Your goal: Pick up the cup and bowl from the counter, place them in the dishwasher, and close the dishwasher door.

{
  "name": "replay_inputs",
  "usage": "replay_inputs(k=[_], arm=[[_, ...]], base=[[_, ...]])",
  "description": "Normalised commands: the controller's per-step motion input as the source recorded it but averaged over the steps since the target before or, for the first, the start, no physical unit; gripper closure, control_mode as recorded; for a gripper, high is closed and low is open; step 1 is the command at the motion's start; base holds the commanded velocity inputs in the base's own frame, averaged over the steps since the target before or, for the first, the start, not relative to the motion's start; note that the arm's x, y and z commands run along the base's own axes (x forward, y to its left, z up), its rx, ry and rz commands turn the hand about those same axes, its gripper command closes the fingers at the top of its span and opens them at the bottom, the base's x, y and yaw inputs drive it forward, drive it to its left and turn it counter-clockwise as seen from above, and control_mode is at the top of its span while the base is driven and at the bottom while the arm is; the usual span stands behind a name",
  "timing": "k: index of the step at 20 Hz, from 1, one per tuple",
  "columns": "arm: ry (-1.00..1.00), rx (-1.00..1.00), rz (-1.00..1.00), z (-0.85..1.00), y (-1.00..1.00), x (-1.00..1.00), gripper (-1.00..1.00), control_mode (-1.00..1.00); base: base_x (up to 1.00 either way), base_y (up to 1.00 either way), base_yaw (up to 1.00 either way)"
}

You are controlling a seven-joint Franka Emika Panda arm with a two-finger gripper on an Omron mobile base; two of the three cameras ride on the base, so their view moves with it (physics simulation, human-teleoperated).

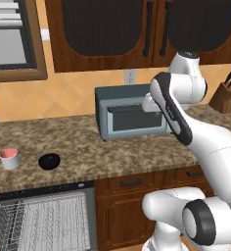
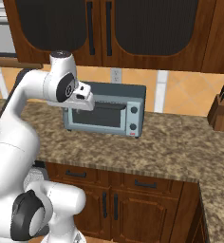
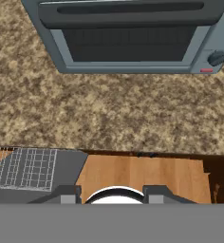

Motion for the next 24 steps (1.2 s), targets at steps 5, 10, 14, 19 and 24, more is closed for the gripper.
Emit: replay_inputs(k=[5,10,14,19,24], arm=[[-0.03,0.02,0.00,-0.07,0.20,-0.37,-1.00,-1.00],[-0.09,0.11,-0.05,-0.41,0.62,-0.86,-1.00,-1.00],[-0.07,-0.01,-0.08,-0.43,0.85,-0.37,-1.00,-1.00],[0.00,-0.02,0.00,-0.01,0.59,0.02,-1.00,-1.00],[0.00,-0.06,-0.01,-0.02,0.91,0.01,-1.00,-1.00]], base=[[0.00,0.00,0.00],[0.00,0.00,0.00],[0.00,0.00,0.00],[0.00,0.00,0.00],[0.00,0.00,0.00]])
